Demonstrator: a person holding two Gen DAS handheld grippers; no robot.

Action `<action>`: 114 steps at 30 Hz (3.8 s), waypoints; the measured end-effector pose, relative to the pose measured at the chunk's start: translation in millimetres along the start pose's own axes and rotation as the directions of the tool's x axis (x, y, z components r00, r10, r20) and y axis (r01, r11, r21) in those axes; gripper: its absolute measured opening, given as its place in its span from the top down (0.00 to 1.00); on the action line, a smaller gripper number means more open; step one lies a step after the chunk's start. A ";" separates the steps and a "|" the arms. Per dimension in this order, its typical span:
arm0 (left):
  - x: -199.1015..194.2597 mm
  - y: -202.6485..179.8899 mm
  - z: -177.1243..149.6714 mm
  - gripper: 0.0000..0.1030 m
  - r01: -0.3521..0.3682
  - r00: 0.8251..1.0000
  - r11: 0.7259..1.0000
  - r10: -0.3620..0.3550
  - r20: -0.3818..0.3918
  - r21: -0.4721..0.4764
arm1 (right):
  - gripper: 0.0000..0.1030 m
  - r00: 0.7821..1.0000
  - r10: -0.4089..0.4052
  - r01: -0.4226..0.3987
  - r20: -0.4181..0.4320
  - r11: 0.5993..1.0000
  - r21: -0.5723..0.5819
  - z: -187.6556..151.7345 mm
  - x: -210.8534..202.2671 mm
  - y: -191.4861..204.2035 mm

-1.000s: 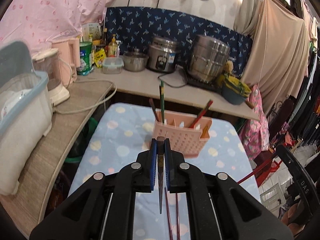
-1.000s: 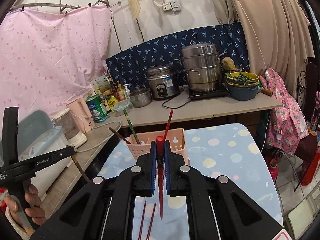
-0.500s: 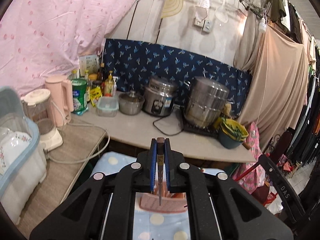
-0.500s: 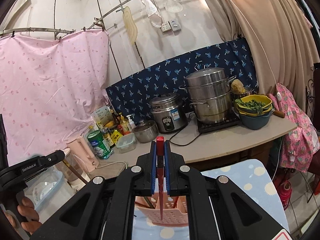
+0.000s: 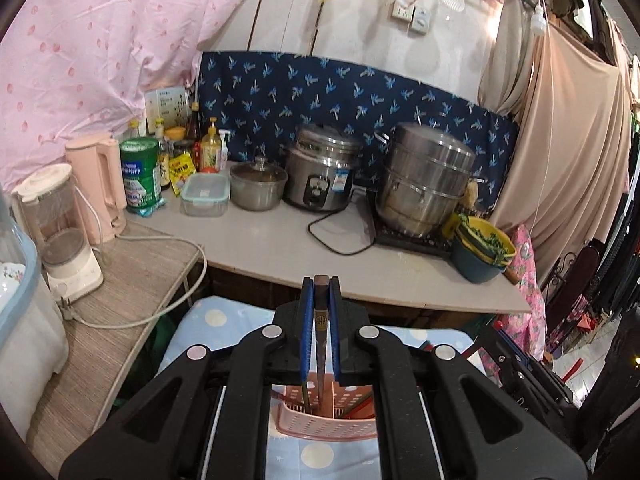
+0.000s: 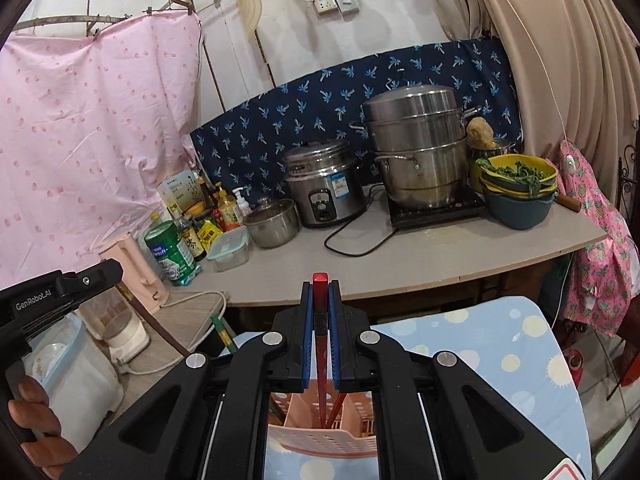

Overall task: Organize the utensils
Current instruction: 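Open both tools to release the chopsticks into the basket, then move both open tools back over the last two dark red chopsticks, then close the right tool on a dark red chopstick's thick end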

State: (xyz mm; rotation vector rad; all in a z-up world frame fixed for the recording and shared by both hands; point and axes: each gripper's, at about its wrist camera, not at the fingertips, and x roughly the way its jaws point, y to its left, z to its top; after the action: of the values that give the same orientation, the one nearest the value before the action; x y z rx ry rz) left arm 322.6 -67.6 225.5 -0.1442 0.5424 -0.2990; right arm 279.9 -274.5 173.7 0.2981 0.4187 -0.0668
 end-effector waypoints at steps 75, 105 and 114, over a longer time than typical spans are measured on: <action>-103.5 41.0 -318.7 0.61 -0.122 0.905 0.978 0.180 -0.384 0.172 | 0.61 0.933 -0.067 0.004 -0.354 0.985 -0.174 -311.6 -174.0 12.5; -109.9 55.1 -354.0 0.52 -0.144 0.871 0.973 0.212 -0.443 0.183 | 0.71 0.882 -0.063 -0.051 -0.468 0.973 -0.227 -363.0 -156.9 34.9; -107.7 56.3 -357.3 0.52 -0.140 0.866 0.974 0.208 -0.455 0.180 | 0.77 0.869 -0.070 -0.051 -0.489 0.972 -0.229 -371.4 -152.1 34.3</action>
State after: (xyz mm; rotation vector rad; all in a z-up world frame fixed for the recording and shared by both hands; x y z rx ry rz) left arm 60.0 -0.2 -37.1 0.1232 1.0118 -0.1924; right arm 0.5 -130.4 -78.1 0.0719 0.9344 0.0533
